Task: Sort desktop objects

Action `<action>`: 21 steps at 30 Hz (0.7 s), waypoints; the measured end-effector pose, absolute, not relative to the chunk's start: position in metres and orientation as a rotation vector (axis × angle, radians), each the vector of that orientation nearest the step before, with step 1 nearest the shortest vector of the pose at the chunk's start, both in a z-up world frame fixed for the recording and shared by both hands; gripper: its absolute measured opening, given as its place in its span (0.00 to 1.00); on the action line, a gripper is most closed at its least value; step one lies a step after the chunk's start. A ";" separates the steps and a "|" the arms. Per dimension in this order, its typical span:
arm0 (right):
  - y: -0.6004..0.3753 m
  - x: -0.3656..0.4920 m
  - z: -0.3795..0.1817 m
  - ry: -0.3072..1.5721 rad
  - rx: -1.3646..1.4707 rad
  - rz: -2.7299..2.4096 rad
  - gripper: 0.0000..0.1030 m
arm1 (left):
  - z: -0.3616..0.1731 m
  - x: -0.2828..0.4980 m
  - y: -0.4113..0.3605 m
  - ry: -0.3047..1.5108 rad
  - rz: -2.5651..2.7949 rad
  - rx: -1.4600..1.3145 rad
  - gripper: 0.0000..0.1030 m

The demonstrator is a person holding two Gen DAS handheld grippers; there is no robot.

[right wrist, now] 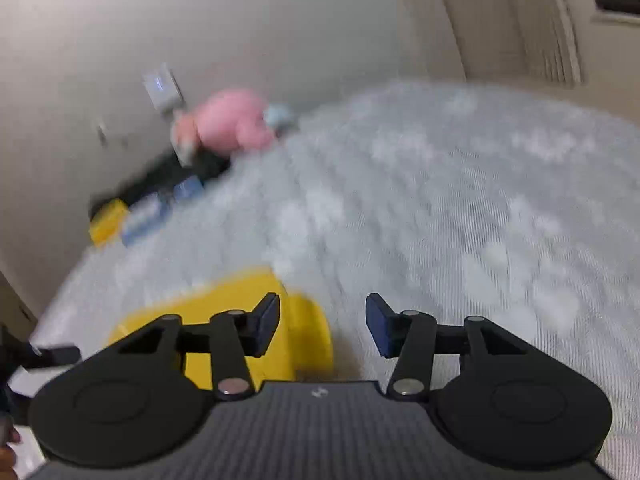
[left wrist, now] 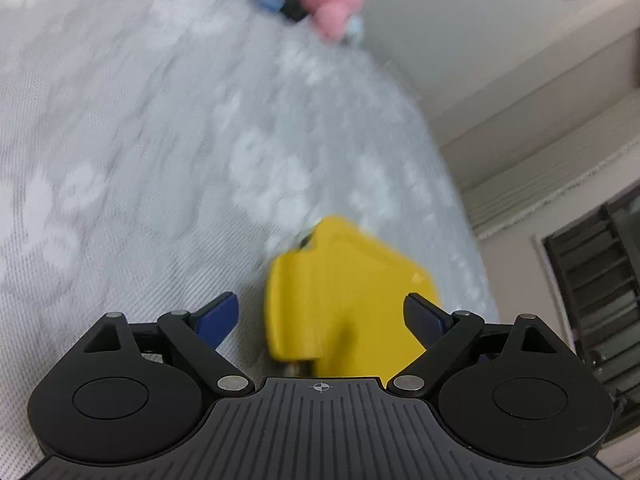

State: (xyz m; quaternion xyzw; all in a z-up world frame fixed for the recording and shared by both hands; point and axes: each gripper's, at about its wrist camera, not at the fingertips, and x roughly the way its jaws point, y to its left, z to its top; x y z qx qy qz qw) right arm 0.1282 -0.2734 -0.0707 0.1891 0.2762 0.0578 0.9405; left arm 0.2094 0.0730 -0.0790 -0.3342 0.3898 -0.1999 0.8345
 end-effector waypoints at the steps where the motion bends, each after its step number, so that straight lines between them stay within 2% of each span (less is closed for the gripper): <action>1: -0.273 0.127 -0.068 0.553 0.394 0.129 0.43 | -0.072 0.205 0.073 0.778 -0.459 -0.725 0.90; 5: -0.256 0.125 -0.066 0.548 0.354 0.193 0.43 | -0.060 0.194 0.059 0.717 -0.480 -0.641 0.90; 8: -0.235 0.129 -0.075 0.605 0.214 0.205 0.43 | -0.065 0.196 0.038 0.771 -0.485 -0.520 0.89; 9: -0.228 0.131 -0.078 0.625 0.163 0.195 0.39 | -0.069 0.198 0.034 0.794 -0.481 -0.501 0.90; 13: -0.208 0.130 -0.081 0.616 -0.060 0.166 0.39 | -0.079 0.197 0.022 0.824 -0.434 -0.393 0.90; 17: -0.197 0.124 -0.086 0.601 -0.071 0.143 0.42 | -0.076 0.192 0.036 0.784 -0.431 -0.491 0.86; 20: -0.201 0.127 -0.083 0.600 0.009 0.131 0.42 | -0.061 0.180 0.060 0.645 -0.450 -0.647 0.86; 21: -0.203 0.128 -0.082 0.599 0.036 0.127 0.37 | -0.055 0.176 0.061 0.604 -0.462 -0.658 0.86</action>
